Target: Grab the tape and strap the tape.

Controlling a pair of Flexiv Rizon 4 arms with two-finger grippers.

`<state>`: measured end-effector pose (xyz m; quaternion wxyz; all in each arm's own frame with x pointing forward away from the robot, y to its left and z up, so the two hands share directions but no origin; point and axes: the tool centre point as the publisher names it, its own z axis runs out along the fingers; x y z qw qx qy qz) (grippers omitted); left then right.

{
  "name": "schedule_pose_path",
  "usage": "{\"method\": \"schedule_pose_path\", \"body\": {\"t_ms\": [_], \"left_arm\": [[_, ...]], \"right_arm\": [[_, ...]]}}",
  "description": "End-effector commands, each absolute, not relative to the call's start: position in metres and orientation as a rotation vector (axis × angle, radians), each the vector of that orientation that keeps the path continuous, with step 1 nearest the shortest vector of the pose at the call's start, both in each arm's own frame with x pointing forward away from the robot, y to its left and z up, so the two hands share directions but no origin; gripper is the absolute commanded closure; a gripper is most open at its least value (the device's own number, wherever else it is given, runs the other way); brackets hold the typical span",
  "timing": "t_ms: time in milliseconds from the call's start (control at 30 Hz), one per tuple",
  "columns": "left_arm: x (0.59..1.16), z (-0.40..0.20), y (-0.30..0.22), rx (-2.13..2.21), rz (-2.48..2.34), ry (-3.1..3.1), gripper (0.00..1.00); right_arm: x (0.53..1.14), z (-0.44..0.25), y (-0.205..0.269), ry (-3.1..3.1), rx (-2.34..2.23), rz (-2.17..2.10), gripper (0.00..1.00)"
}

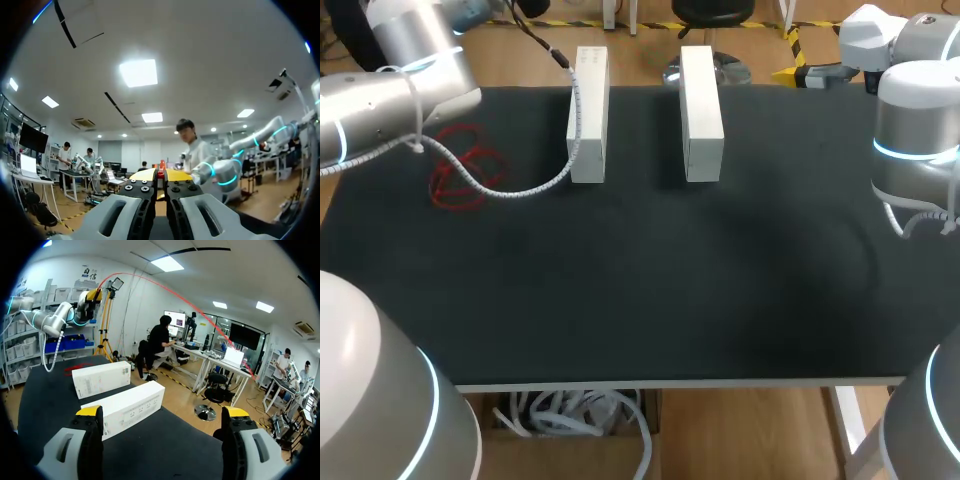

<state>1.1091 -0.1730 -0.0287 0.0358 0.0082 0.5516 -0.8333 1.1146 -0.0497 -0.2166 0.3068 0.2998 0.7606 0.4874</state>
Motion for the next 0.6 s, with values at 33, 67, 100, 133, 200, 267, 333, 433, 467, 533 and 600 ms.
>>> {"method": "schedule_pose_path", "body": {"t_ms": [33, 67, 100, 133, 200, 267, 333, 433, 467, 533, 600], "left_arm": [[1.1098, -0.0290, -0.1728, 0.029, -2.561, 1.694, 1.00], [1.1098, -0.0290, -0.1728, 0.029, -2.561, 1.694, 1.00], [1.1098, -0.0290, -0.1728, 0.029, -2.561, 1.694, 1.00], [1.1098, -0.0290, -0.1728, 0.029, -2.561, 1.694, 1.00], [1.1098, -0.0290, -0.1728, 0.029, -2.561, 1.694, 1.00], [1.1098, -0.0290, -0.1728, 0.029, -2.561, 1.694, 1.00], [1.1098, -0.0290, -0.1728, 0.029, -2.561, 1.694, 1.00], [1.1098, -0.0290, -0.1728, 0.029, -2.561, 1.694, 1.00], [1.1098, -0.0290, -0.1728, 0.029, -2.561, 1.694, 1.00], [1.1098, -0.0290, -0.1728, 0.029, -2.561, 1.694, 1.00], [1.1098, -0.0290, -0.1728, 0.029, -2.561, 1.694, 1.00]], "right_arm": [[1.1145, -0.2167, -0.0498, 2.012, 0.793, 1.290, 0.00], [1.1145, -0.2167, -0.0498, 2.012, 0.793, 1.290, 0.00], [1.1145, -0.2167, -0.0498, 2.012, 0.793, 1.290, 0.00], [1.1145, -0.2167, -0.0498, 2.012, 0.793, 1.290, 0.00], [1.1145, -0.2167, -0.0498, 2.012, 0.793, 1.290, 0.00], [1.1145, -0.2167, -0.0498, 2.012, 0.793, 1.290, 0.00], [1.1145, -0.2167, -0.0498, 2.012, 0.793, 1.290, 0.00], [1.1145, -0.2167, -0.0498, 2.012, 0.793, 1.290, 0.00], [1.1145, -0.2167, -0.0498, 2.012, 0.793, 1.290, 0.00], [1.1134, -0.2153, -0.0452, 1.978, 0.798, 1.307, 0.00], [1.1123, -0.2163, -0.0415, 1.954, 0.810, 1.281, 0.00]]}}
